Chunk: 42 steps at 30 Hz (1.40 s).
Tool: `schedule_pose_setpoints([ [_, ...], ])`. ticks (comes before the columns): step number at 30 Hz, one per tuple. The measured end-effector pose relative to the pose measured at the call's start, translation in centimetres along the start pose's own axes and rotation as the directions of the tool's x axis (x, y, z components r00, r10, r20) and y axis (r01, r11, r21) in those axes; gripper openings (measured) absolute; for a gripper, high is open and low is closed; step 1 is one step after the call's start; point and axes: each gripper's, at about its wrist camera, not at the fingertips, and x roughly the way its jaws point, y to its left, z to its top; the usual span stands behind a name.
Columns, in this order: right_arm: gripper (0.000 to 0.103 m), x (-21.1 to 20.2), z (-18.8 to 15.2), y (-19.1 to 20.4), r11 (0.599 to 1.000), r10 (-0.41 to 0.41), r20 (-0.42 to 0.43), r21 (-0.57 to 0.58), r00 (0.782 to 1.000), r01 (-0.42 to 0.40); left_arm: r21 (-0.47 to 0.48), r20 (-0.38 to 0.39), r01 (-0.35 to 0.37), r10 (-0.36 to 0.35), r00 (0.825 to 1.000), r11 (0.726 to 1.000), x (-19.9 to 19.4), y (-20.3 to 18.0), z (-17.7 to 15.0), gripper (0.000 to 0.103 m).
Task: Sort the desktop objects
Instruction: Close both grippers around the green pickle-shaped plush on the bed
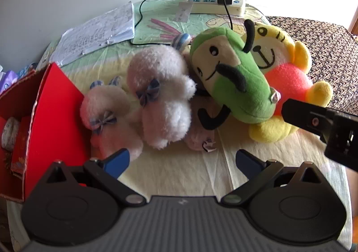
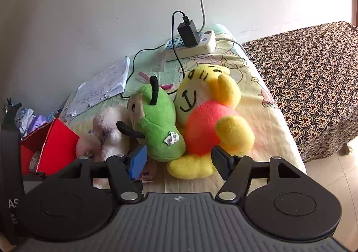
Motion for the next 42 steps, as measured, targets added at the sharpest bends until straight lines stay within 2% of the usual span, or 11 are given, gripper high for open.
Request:
schedule_pose_setpoints([
  [5,0.062,-0.4,1.2,-0.3,0.999,0.044,0.038,-0.016,0.998,-0.043,0.021,0.056,0.019,-0.02,0.998,1.0,-1.0,0.3,1.7,0.101],
  [9,0.06,-0.7,3.3,-1.4,0.997,0.078,0.079,0.021,0.994,-0.08,0.006,0.018,0.155,-0.156,0.988,0.988,-0.8,0.8,3.6,0.101],
  [13,0.059,-0.5,4.7,-2.5,0.997,0.064,0.1,0.039,0.993,-0.068,-0.137,-0.04,0.335,-0.343,0.939,0.932,-0.3,2.4,4.1,0.101],
  [17,0.056,0.0,5.2,-3.8,0.995,0.061,0.095,0.074,0.994,-0.068,-0.273,-0.037,0.423,-0.449,0.893,0.864,-0.1,3.1,3.6,0.101],
  [19,0.049,0.5,5.2,-4.2,0.989,0.099,0.072,0.102,0.993,-0.106,-0.263,-0.033,0.417,-0.44,0.897,0.87,-0.3,2.4,3.5,0.101],
  [22,0.046,1.8,5.3,-4.4,0.974,0.187,0.023,0.129,0.982,-0.188,-0.195,0.028,0.377,-0.379,0.925,0.905,-1.1,1.3,3.8,0.101],
  [25,0.046,3.0,5.5,-4.6,0.958,0.238,-0.006,0.165,0.971,-0.234,-0.19,0.079,0.397,-0.389,0.918,0.898,-1.0,0.6,4.7,0.101],
  [27,0.046,3.7,5.6,-4.5,0.95,0.271,-0.032,0.169,0.962,-0.262,-0.186,0.09,0.377,-0.367,0.926,0.907,-0.2,0.0,5.2,0.1],
  [33,0.047,5.6,5.9,-3.9,0.936,0.332,-0.076,0.153,0.94,-0.319,-0.199,0.055,0.38,-0.377,0.925,0.903,3.0,-0.9,5.5,0.098],
  [38,0.047,8.0,6.0,-3.5,0.94,0.319,-0.114,0.165,0.941,-0.299,-0.209,0.051,0.399,-0.397,0.916,0.893,5.1,-0.6,5.9,0.081],
  [42,0.045,9.1,5.6,-3.8,0.92,0.357,-0.131,0.22,0.925,-0.324,-0.183,0.051,0.38,-0.377,0.925,0.907,5.8,-0.7,6.2,0.074],
])
